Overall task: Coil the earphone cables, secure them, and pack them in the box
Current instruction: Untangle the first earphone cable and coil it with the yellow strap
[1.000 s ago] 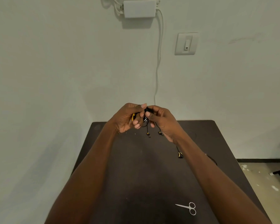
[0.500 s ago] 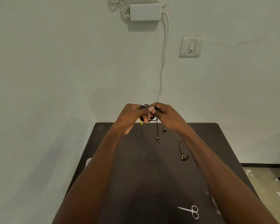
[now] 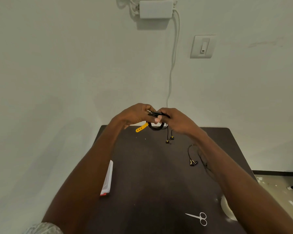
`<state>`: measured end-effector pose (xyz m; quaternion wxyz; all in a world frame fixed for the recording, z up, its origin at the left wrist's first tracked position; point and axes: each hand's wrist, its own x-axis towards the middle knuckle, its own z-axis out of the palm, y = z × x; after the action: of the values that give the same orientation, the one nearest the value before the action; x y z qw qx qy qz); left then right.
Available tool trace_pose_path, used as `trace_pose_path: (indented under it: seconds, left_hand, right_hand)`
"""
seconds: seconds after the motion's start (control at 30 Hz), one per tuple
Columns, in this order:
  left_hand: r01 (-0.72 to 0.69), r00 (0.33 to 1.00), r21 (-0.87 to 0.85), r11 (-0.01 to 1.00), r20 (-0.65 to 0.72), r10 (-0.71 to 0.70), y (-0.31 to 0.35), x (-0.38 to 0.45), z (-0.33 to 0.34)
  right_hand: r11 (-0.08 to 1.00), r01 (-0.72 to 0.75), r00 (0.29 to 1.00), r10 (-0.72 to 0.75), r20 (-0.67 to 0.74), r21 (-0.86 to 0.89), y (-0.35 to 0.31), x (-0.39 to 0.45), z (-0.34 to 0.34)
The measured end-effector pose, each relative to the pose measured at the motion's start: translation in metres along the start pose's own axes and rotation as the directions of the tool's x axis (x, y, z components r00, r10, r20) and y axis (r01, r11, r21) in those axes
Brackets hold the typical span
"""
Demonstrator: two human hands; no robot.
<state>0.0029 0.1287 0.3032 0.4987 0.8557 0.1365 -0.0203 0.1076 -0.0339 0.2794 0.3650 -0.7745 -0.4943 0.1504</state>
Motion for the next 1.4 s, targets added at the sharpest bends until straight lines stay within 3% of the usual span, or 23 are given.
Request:
trace_pose_path:
  seconds: [0.2, 0.47, 0.53, 0.6, 0.67, 0.9, 1.17, 1.3, 1.4]
  left_hand:
    - [-0.022, 0.993, 0.041, 0.999, 0.114, 0.017, 0.0, 0.0, 0.0]
    - [0.204, 0.954, 0.141, 0.969, 0.194, -0.229, -0.001, 0.0, -0.002]
    - [0.189, 0.963, 0.008, 0.982, 0.194, -0.187, -0.004, 0.001, -0.003]
    - [0.157, 0.98, -0.229, 0.961, 0.155, -0.124, -0.01, 0.003, -0.001]
    - [0.129, 0.988, -0.388, 0.912, 0.131, -0.084, -0.015, 0.003, 0.001]
    - [0.096, 0.982, -0.475, 0.875, 0.187, -0.006, -0.026, -0.006, 0.002]
    - [0.119, 0.988, -0.533, 0.838, 0.151, -0.045, -0.023, -0.005, 0.006]
    - [0.157, 0.981, -0.656, 0.739, 0.192, -0.038, -0.019, -0.003, 0.003]
    - [0.093, 0.994, -0.664, 0.742, 0.102, -0.033, -0.019, -0.001, 0.006]
  right_hand:
    - [0.999, -0.047, 0.996, 0.046, 0.081, 0.01, 0.002, 0.001, 0.002]
    - [0.994, -0.112, 0.981, 0.109, 0.164, 0.011, 0.016, 0.003, 0.016]
    - [0.958, -0.187, 0.97, 0.146, 0.193, 0.218, 0.018, 0.002, 0.018]
    - [0.827, -0.227, 0.966, 0.123, 0.229, 0.514, 0.021, -0.001, 0.018]
    - [0.722, -0.244, 0.961, 0.091, 0.26, 0.647, 0.021, -0.005, 0.014]
    - [0.689, -0.263, 0.949, 0.058, 0.31, 0.675, 0.034, -0.009, -0.002]
    - [0.799, -0.198, 0.977, 0.113, 0.181, 0.568, 0.044, -0.006, -0.008]
    - [0.789, -0.219, 0.976, 0.167, 0.143, 0.575, 0.044, -0.005, -0.006]
    - [0.827, -0.187, 0.982, 0.169, 0.083, 0.53, 0.042, -0.005, -0.002]
